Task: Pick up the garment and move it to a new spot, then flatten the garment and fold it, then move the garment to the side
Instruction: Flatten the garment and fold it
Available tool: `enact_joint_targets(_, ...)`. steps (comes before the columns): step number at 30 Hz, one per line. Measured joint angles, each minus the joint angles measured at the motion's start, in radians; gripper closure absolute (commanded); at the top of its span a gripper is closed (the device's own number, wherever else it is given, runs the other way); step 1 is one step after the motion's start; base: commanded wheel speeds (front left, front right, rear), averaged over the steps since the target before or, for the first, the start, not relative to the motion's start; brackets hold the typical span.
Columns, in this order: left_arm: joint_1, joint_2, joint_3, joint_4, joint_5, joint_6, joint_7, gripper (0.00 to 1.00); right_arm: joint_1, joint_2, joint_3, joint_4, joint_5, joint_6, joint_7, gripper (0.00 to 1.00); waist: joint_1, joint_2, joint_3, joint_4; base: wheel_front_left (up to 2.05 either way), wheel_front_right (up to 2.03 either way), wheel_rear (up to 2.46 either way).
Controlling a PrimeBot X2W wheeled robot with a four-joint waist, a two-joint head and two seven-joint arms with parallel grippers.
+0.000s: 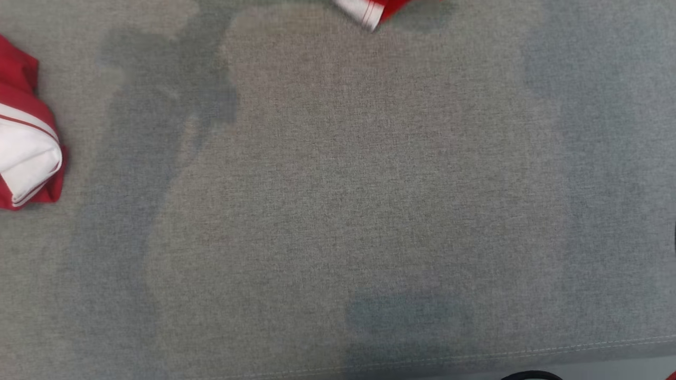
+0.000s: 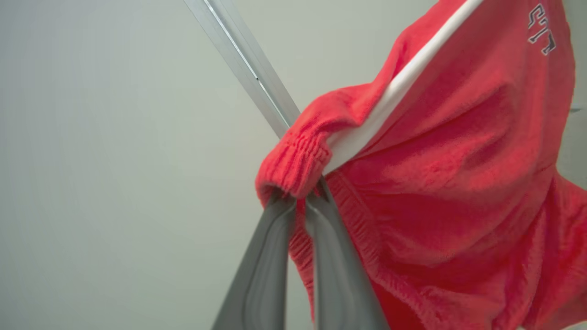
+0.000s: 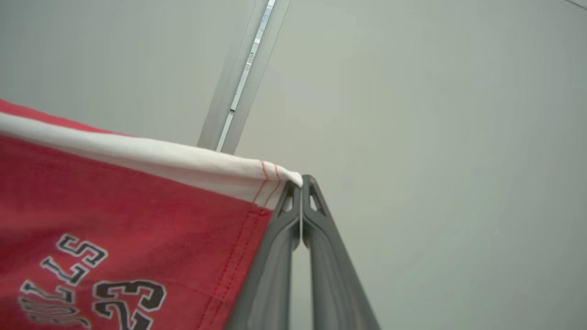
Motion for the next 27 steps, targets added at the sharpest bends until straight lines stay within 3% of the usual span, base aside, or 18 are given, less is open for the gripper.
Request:
enact_joint_targets(5, -0.100, -0.057, 0.061, 0.010, 0.029, 0.000, -0.014, 1.00, -0.098, 0.039, -0.124, -0.034, -0.123, 0.000, 0.000, 1.00, 0.0001, 0.0000, 0.075, -0.013, 0.00, 0.00, 0.00)
enact_joint_targets(8, -0.055, -0.065, 0.077, -0.021, 0.032, 0.000, -0.017, 1.00, -0.081, 0.063, -0.104, -0.038, -0.152, 0.000, 0.000, 1.00, 0.0000, 0.0000, 0.101, -0.030, 0.00, 0.00, 0.00)
enact_joint_targets(12, 0.120, -0.057, 0.074, -0.024, -0.042, 0.000, -0.016, 1.00, 0.065, 0.063, -0.031, -0.042, -0.110, 0.000, 0.000, 1.00, 0.0000, 0.0000, 0.117, -0.060, 0.00, 0.00, 0.00)
enact_joint_targets(16, 0.324, -0.058, -0.002, 0.006, -0.224, 0.000, -0.016, 1.00, 0.276, 0.027, 0.021, -0.075, -0.021, 0.000, 0.000, 1.00, 0.0000, 0.0000, 0.121, -0.083, 0.00, 0.00, 0.00)
enact_joint_targets(22, 0.553, -0.059, -0.102, -0.001, -0.540, 0.000, 0.006, 1.00, 0.580, -0.020, 0.015, -0.094, 0.091, 0.000, 0.000, 1.00, -0.0001, 0.0000, 0.091, -0.093, 0.00, 0.00, 0.00)
enact_joint_targets(27, 0.623, -0.049, -0.151, -0.012, -0.644, 0.000, -0.002, 1.00, 0.728, -0.027, 0.022, -0.107, 0.121, 0.000, 0.000, 1.00, -0.0002, 0.0001, 0.057, -0.093, 0.00, 0.00, 0.00)
